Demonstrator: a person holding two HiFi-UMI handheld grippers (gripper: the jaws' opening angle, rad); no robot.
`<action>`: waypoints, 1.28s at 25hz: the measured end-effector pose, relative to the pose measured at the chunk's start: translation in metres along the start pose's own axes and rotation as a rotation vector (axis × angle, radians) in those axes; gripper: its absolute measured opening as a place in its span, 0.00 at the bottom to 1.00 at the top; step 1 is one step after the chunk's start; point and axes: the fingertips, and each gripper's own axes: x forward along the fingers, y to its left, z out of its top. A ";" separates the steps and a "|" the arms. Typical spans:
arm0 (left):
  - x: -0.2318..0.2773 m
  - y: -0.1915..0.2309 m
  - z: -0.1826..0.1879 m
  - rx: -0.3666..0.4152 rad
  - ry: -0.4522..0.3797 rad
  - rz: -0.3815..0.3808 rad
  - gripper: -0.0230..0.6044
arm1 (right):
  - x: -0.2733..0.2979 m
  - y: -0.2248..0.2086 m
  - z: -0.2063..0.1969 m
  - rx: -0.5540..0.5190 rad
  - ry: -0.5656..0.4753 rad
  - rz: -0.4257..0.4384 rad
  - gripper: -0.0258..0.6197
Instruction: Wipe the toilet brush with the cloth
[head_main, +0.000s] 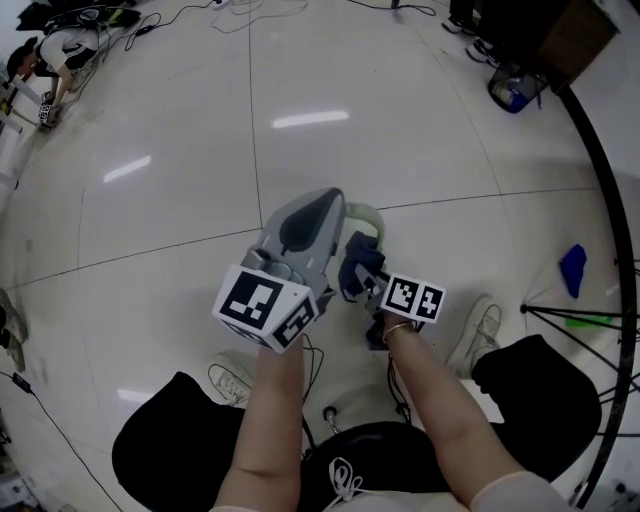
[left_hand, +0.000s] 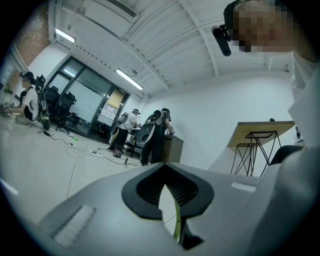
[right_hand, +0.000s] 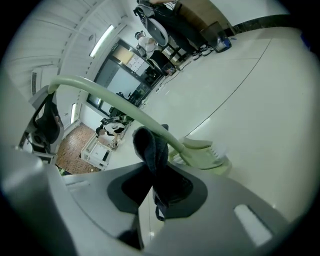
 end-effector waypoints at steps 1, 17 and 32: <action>-0.001 0.001 -0.001 0.000 0.001 0.006 0.05 | -0.002 0.007 -0.002 -0.014 0.006 0.024 0.14; -0.057 -0.021 0.013 0.167 -0.048 0.211 0.05 | -0.196 0.159 0.115 -0.937 -0.528 0.244 0.14; -0.109 -0.065 -0.037 0.120 -0.064 0.378 0.05 | -0.233 0.089 0.102 -0.824 -0.556 -0.024 0.14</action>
